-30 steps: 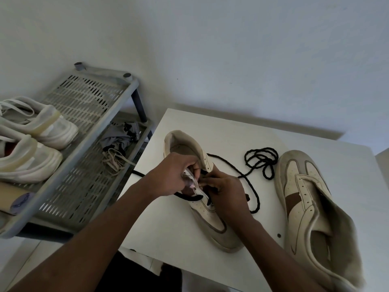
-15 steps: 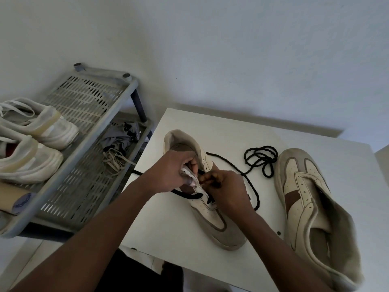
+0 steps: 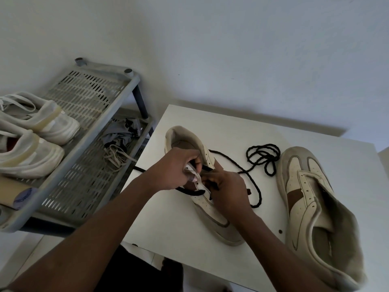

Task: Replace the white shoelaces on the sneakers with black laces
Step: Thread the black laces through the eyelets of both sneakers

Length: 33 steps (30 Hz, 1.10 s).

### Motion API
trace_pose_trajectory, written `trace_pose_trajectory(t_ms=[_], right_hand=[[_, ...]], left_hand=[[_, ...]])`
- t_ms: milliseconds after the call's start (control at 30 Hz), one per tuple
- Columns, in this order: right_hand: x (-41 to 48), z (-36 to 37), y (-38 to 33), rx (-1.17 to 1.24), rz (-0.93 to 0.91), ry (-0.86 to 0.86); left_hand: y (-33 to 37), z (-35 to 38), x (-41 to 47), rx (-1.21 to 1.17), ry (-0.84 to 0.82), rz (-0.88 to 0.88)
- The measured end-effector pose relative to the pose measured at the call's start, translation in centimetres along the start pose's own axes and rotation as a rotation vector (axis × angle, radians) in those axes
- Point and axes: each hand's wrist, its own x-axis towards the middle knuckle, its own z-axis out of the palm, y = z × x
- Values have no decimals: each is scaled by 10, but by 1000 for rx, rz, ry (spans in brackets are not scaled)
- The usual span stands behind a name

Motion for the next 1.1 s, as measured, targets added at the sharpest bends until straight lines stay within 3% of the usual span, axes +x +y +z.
trace_pose_trajectory(t_ms=[233,433,600,800,900,1100], right_hand=[[-2,10,5,-18,-59,99],[-3,8,1,93,161,-30],[-1,2,-3,-46,141,-135],[7,-11,-5,-20,177,-246],[11,-15,-4,38,203,-291],[8,-11,-4,78,264,-256]], left_hand=[[0,2,0,27,11,-12],[-1,5,0,51,22,-13],[0,3,1,42,16,0],[-2,-10,-5,24,-122,83],[-6,-10,-5,115,-89,112],[-1,-3,-4,51,-39,68]])
